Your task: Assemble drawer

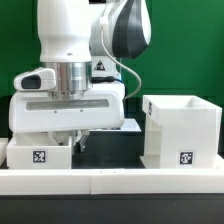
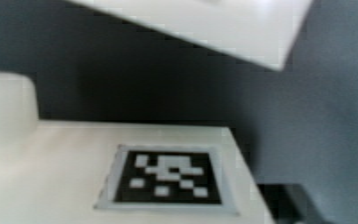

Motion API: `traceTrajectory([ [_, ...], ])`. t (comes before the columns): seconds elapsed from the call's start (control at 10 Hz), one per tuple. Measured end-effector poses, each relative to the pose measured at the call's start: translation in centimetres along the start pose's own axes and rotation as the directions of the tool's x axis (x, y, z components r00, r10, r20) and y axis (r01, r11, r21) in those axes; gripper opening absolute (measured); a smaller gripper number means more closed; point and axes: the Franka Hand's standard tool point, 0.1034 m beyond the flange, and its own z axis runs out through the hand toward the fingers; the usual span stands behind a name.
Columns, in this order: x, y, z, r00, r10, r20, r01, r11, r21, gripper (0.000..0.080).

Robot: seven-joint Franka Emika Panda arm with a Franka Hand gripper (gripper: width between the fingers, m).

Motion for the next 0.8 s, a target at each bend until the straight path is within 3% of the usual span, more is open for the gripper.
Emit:
traceTrajectory([
  [0.1, 0.00, 0.00, 0.00, 1.000, 0.000, 0.000, 0.000, 1.000, 0.000, 0.0041],
  [0.7, 0.02, 0.01, -0.04, 1.000, -0.002, 0.001, 0.002, 1.000, 0.000, 0.0041],
  [0.8, 0.26, -0.19, -0.67, 1.000, -0.015, 0.010, 0.015, 1.000, 0.012, 0.0041],
])
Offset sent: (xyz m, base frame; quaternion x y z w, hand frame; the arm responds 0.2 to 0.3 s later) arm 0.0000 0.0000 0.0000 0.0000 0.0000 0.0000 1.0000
